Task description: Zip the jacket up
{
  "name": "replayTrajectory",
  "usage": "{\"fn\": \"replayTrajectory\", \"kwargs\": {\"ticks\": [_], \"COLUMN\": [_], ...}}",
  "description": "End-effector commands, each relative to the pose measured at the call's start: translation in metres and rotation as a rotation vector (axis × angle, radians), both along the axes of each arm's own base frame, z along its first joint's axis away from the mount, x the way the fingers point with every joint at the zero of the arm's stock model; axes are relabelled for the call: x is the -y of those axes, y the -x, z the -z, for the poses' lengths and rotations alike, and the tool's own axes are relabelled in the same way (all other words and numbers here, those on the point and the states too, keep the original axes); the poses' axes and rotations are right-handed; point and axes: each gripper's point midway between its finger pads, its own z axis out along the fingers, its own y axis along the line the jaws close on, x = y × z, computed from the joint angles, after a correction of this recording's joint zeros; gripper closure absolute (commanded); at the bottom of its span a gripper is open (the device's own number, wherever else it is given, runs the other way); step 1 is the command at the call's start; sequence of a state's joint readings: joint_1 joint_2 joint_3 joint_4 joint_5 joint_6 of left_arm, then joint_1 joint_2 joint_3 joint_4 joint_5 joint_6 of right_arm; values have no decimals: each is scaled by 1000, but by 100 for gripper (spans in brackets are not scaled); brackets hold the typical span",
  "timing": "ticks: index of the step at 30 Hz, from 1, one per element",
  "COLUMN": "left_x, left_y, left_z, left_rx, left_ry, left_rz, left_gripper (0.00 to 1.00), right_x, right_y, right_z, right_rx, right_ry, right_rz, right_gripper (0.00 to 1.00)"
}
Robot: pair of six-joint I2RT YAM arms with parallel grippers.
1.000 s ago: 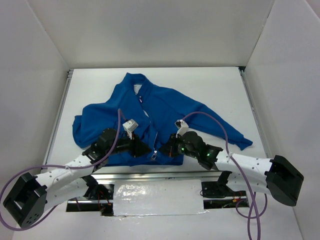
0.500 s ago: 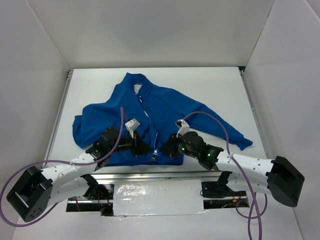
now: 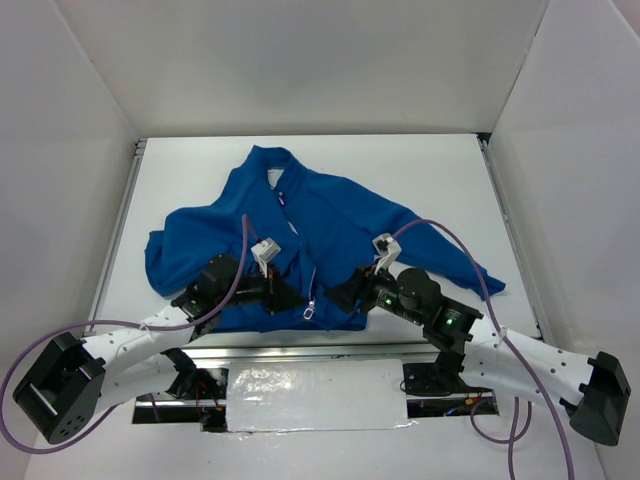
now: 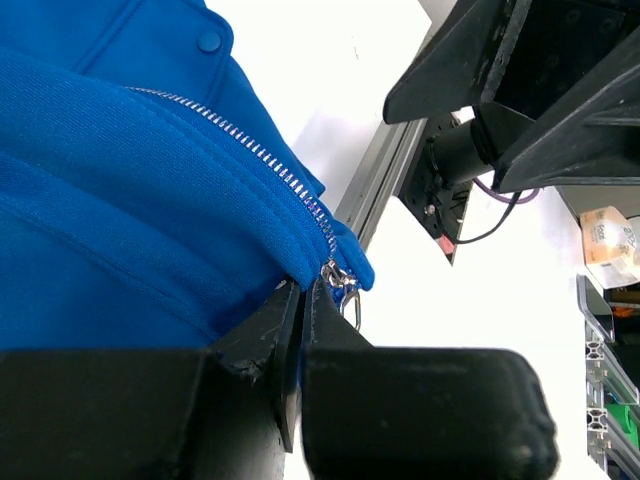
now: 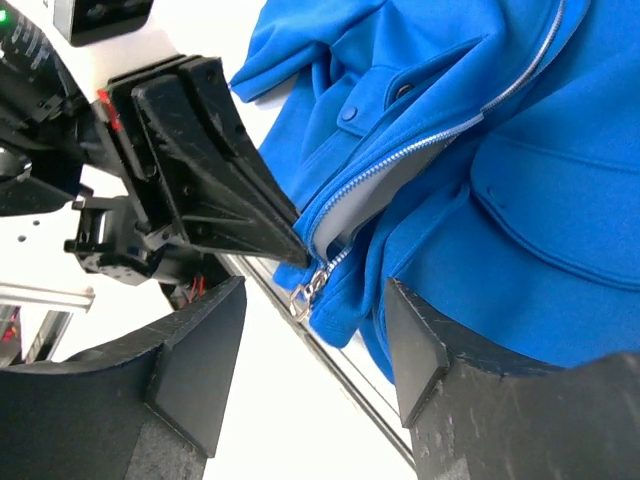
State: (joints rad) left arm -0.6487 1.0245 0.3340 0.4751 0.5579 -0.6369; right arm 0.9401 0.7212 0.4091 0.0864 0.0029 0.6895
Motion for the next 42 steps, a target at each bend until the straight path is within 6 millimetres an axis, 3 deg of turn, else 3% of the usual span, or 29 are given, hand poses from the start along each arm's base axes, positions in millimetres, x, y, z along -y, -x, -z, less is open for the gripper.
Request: {"fn": "replayTrajectory", "kwargs": {"ticks": [1,4,9,15,19,20,21,25,42], "left_x": [9,10,10,9,11,11,12,13,13], "left_y": [-2,-2,-4,-6,-4,-4,-3,-2,0], "left_z": [-30,-33,-34,-32,-33,-33,-32,-33,-34], "left_rx": [61,63,63,61,58,59,53,52,57], "left_ry": [74,82,79,78,91,92,90,94,101], "left_rz": [41,45,34,23,35,41,45,59,67], "left_gripper": [100,100,100,100,100,100,100,100,100], "right_x": [-7,-19,-26,-26,-40,-45,-50,-60,-63], "right_y": [20,37,55,61,57,56,55,47,34], "right_z": [4,5,12,20,28,19,26,21,11], "right_rx": [-52,-149,-400,-556,-565,-560,-551,-541,-516], "right_ry": [-8,-95,-289,-420,-452,-476,-448,-459,-509], "right_rz": [-87,-116,1,173,176,169,182,211,266], "right_gripper": [36,38,39,39,39,39,39,40,51]}}
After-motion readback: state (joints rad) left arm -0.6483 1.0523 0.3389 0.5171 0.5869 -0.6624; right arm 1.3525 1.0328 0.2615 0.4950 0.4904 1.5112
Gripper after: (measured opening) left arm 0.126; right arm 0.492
